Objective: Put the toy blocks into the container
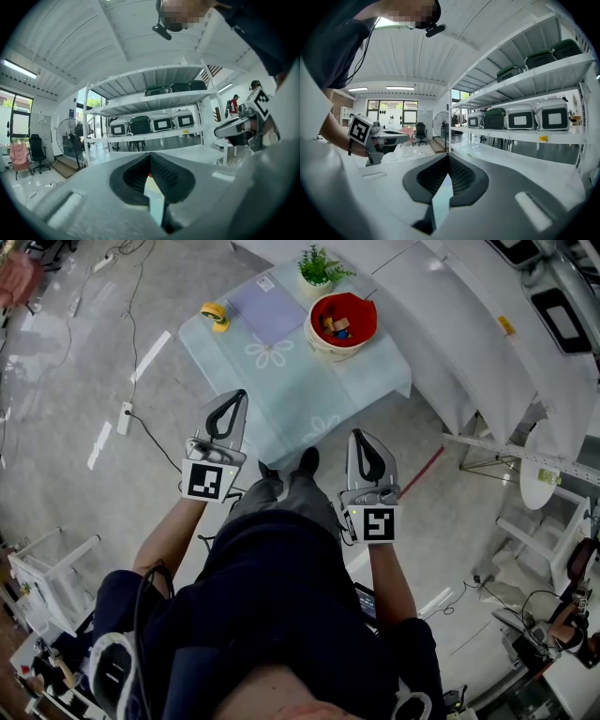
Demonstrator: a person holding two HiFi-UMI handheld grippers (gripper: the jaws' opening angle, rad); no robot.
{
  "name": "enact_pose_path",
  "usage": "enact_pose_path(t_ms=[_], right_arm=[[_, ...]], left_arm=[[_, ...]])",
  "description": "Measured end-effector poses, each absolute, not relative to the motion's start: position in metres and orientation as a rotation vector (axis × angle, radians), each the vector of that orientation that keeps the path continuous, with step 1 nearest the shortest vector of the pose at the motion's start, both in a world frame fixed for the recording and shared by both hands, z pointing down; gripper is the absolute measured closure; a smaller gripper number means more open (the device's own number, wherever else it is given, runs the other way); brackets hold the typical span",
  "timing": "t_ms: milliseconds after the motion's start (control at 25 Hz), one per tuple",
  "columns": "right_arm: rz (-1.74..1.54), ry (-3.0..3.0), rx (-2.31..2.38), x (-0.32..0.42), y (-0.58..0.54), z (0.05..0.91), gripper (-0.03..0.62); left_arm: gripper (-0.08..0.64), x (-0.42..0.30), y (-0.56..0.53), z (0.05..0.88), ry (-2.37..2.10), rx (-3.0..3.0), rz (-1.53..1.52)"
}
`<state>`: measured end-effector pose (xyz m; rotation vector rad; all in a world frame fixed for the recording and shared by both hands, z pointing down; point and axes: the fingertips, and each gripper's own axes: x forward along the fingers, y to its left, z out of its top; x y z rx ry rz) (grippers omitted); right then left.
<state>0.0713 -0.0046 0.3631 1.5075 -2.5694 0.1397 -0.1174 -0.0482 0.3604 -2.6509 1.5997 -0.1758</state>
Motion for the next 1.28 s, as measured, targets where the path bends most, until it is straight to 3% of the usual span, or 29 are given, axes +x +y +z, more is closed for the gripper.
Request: enact_pose_path(t_ms=[1280], right_arm=[[0.12,-2.489,1.525,0.072,0.005,0.359,0.595]], left_arm=[[0.558,-0.136,-0.002,0.375,1.68,-2.642,-0.207]])
